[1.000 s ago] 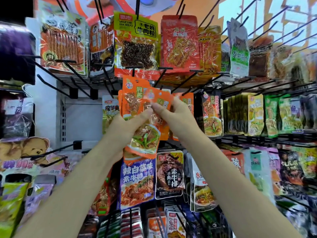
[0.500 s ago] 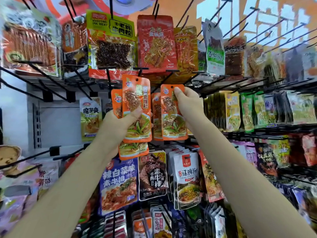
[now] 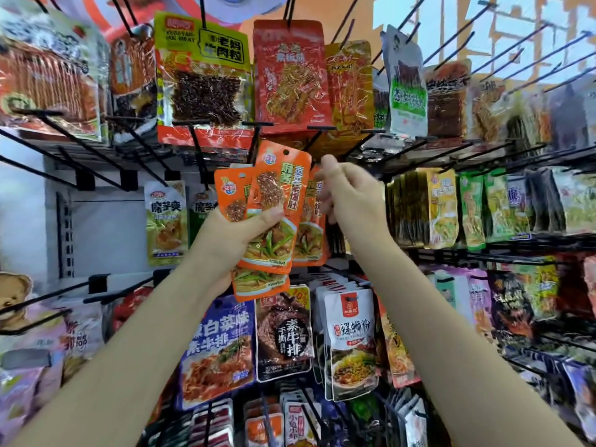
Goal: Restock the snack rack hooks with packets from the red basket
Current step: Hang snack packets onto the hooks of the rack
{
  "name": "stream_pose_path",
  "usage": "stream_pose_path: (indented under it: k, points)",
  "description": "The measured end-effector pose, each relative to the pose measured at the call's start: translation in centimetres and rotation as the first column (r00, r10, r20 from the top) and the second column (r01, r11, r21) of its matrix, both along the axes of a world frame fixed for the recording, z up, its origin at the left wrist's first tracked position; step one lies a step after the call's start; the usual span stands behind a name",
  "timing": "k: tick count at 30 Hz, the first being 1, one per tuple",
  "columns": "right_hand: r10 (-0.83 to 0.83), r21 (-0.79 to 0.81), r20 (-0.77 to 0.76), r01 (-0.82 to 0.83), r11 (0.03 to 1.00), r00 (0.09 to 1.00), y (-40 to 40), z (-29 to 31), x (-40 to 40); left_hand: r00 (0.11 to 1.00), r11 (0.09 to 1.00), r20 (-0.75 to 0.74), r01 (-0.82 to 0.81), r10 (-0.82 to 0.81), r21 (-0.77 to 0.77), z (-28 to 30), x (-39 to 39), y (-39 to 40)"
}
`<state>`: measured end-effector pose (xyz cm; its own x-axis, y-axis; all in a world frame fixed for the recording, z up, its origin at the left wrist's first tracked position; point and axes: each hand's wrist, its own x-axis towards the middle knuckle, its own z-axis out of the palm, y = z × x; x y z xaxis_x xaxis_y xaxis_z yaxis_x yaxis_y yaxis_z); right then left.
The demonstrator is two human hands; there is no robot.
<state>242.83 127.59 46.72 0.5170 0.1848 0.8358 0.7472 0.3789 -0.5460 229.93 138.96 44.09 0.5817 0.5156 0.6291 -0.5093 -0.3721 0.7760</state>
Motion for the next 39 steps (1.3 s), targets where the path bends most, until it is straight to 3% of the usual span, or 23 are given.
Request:
stream_pose_path:
  k: [3, 8, 15, 23, 26, 29, 31, 33, 35, 37, 38, 39]
  points:
    - [0.111, -0.137, 0.018, -0.108, 0.985, 0.994, 0.6, -0.7, -0.2, 0.998, 0.999, -0.054, 0.036, -0.034, 0.037, -0.2, 0.9, -0.8]
    - [0.146, -0.058, -0.13, -0.154, 0.986, 0.981, -0.5, -0.6, 1.2, 1.0, 0.996, -0.027, -0.006, 0.004, -0.087, 0.4, 0.2, 0.3]
    - [0.023, -0.141, -0.13, -0.042, 0.989, 0.991, 1.0, 0.5, 1.2, 0.993, 0.994, 0.052, -0.105, 0.106, -0.026, 0.0, -0.1, 1.4]
    - [0.05, -0.128, -0.164, -0.072, 0.989, 0.985, 1.9, 1.6, 2.4, 0.996, 0.995, 0.02, -0.083, 0.084, -0.059, 0.0, -0.5, 1.0]
    - [-0.085, -0.141, -0.072, 0.074, 0.987, 0.994, 2.1, 1.3, 2.7, 0.997, 0.996, 0.014, -0.08, 0.081, -0.048, 0.0, -0.4, 0.8]
    - [-0.275, -0.001, 0.071, 0.276, 0.961, 0.959, 0.9, 0.5, 2.2, 0.998, 0.995, 0.025, -0.062, 0.064, -0.074, 0.1, -0.3, 0.6]
    - [-0.174, -0.009, 0.07, 0.175, 0.984, 0.982, 0.3, 0.3, 1.9, 0.998, 0.996, 0.015, -0.059, 0.06, -0.067, 0.3, 0.1, 0.4]
    - [-0.007, -0.135, 0.037, 0.012, 0.991, 0.999, 0.1, 0.1, 1.1, 0.999, 0.997, 0.0, -0.054, 0.055, -0.053, 0.5, 0.8, 0.1]
    - [0.087, -0.229, 0.041, -0.075, 0.971, 0.995, 0.0, -0.1, 0.5, 0.998, 0.998, -0.021, -0.062, 0.061, -0.012, 0.8, 1.7, -0.4]
    - [0.097, -0.197, 0.036, -0.088, 0.976, 0.995, 0.1, 0.0, 0.6, 0.981, 0.965, 0.009, -0.192, 0.193, 0.177, 0.8, 2.5, -0.6]
    - [0.075, -0.158, 0.017, -0.072, 0.985, 0.997, 0.1, 0.1, 0.8, 0.941, 0.876, 0.072, -0.335, 0.331, 0.348, 0.9, 2.7, -0.4]
    - [0.047, -0.116, -0.006, -0.047, 0.992, 0.999, 0.0, 0.3, 1.3, 0.874, 0.726, 0.171, -0.475, 0.455, 0.497, 0.8, 2.7, -0.2]
